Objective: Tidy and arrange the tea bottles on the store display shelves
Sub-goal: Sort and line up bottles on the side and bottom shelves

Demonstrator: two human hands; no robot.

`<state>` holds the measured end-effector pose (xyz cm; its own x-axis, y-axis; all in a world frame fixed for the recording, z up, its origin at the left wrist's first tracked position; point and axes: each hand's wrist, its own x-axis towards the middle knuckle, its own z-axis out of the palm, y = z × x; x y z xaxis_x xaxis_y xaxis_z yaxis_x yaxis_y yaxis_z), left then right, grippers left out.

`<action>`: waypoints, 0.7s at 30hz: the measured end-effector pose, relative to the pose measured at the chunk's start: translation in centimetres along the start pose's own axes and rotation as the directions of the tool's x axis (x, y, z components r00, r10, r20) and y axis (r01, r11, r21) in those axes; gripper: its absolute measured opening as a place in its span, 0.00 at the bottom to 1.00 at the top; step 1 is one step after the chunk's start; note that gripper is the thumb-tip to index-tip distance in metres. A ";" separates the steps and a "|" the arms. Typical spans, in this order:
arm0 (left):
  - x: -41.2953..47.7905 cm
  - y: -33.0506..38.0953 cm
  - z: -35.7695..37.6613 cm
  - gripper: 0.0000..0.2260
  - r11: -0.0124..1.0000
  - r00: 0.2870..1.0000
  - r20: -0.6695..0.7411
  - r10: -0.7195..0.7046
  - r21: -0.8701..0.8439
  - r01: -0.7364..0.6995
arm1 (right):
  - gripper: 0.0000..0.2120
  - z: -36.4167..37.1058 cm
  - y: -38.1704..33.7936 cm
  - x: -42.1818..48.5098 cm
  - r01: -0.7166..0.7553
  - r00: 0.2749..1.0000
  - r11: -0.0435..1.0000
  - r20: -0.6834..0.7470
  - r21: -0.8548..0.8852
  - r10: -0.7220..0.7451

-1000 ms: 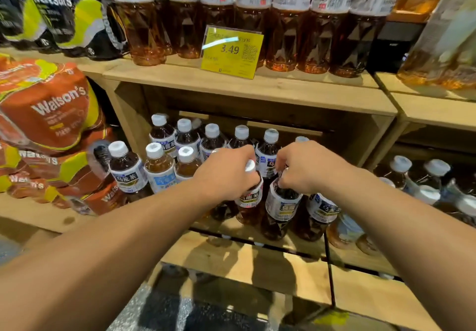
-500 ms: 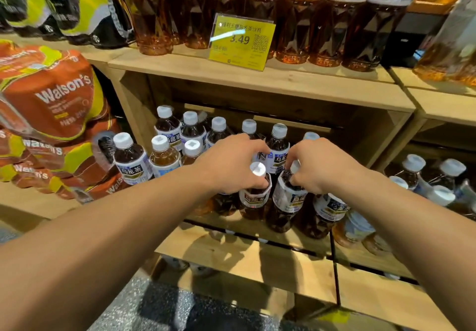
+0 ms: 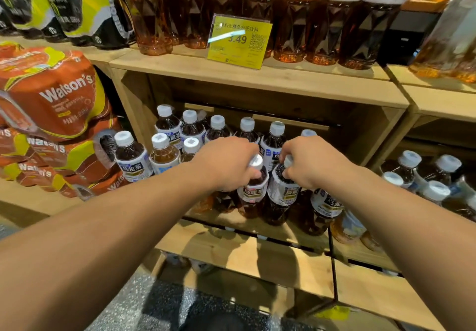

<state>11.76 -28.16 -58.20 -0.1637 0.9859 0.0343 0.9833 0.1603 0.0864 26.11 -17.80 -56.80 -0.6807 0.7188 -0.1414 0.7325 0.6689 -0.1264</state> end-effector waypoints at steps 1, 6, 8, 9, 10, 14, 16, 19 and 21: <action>0.2 0.0 0.0 0.12 1.000 1.000 0.017 -0.001 -0.007 0.001 | 0.14 0.0 0.1 -0.1 0.000 1.000 1.000 -0.002 0.010 0.000; 0.8 0.2 0.2 0.11 0.998 0.999 0.035 -0.038 -0.041 0.040 | 0.13 0.0 -0.3 -0.2 0.019 1.000 0.999 -0.019 0.025 -0.019; 1.0 0.7 0.4 0.11 0.997 0.999 0.004 -0.038 -0.066 0.039 | 0.14 0.1 -0.2 -0.4 0.017 1.000 1.000 -0.018 0.023 -0.016; 1.1 0.9 0.5 0.10 0.995 0.999 -0.011 -0.043 -0.089 0.042 | 0.14 0.1 -0.1 -0.4 0.014 1.000 1.000 -0.021 0.024 -0.014; 1.2 1.0 0.7 0.09 0.993 0.999 -0.024 -0.049 -0.112 0.046 | 0.14 0.1 0.0 -0.4 0.010 1.000 1.000 -0.021 0.027 -0.010; 1.1 1.1 1.2 0.11 0.985 0.995 -0.073 -0.073 -0.162 0.060 | 0.14 0.0 -0.2 -0.5 -0.003 1.000 1.000 -0.018 0.025 0.003; 1.0 1.0 1.4 0.14 0.980 0.992 -0.087 -0.093 -0.182 0.076 | 0.14 0.0 -0.3 -0.6 -0.003 1.000 1.000 -0.020 0.019 0.004; 0.8 1.1 1.6 0.14 0.973 0.987 -0.102 -0.123 -0.209 0.099 | 0.15 0.0 -0.3 -0.6 -0.012 1.000 1.000 -0.023 0.021 0.013; 0.8 1.1 1.7 0.16 0.969 0.985 -0.100 -0.139 -0.220 0.115 | 0.15 0.1 -0.2 -0.6 -0.015 0.999 0.999 -0.030 0.032 0.016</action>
<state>12.84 -27.10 -59.72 -0.3064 0.9441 0.1215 0.9161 0.2578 0.3071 26.36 -18.39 -56.74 -0.6686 0.7348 -0.1140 0.7425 0.6515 -0.1555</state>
